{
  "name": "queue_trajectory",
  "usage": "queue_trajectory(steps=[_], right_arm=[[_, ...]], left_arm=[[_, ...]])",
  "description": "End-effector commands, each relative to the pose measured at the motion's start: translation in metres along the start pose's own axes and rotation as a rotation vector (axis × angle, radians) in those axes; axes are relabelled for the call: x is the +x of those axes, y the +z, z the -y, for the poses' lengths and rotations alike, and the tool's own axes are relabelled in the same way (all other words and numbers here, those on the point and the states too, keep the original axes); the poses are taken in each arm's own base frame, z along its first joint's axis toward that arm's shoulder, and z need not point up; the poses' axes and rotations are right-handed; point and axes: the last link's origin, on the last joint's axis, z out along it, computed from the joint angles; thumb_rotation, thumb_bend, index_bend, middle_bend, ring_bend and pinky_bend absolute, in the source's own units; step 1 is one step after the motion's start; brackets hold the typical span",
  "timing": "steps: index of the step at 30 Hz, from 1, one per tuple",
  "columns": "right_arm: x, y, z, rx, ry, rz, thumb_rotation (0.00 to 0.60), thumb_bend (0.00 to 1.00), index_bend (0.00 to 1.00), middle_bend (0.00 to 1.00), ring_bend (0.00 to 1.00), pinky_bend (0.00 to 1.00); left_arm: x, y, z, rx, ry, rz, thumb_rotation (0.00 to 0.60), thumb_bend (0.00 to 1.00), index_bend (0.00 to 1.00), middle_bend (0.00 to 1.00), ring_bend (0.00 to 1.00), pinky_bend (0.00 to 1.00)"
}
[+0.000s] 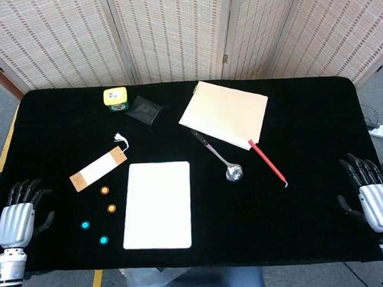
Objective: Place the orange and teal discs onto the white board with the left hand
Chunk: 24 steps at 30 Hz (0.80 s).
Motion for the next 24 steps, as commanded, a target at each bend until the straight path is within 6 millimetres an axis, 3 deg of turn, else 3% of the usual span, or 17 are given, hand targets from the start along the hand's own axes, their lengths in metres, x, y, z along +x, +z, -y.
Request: queue_trajectory(steps=[1,8,13,24], right_arm=[[-0.002,0.002,0.002,0.016,0.006,0.01,0.6,0.44,0.04,0.02,0.03,0.0],[-0.002,0.002,0.002,0.019,0.023,0.0,0.6,0.44,0.04,0.02,0.03,0.0],[0.0,0.0,0.003,0.026,0.019,-0.016,0.6,0.44,0.04,0.02,0.03,0.0],[0.008,-0.004,0.004,0.026,0.01,-0.04,0.6,0.44,0.04,0.02,0.03,0.0]], left_arm=[[-0.001,-0.004,0.0,0.003,0.0,-0.005,0.6,0.4,0.33,0.15,0.06,0.0],[-0.001,-0.002,-0.001,-0.016,0.002,0.0,0.6,0.4,0.33,0.15,0.06,0.0],[0.001,0.009,-0.015,-0.091,-0.009,-0.003,0.6,0.4,0.34,0.15,0.06,0.0],[-0.016,0.064,-0.068,-0.298,-0.009,0.06,0.6,0.4,0.39,0.15,0.07,0.0]])
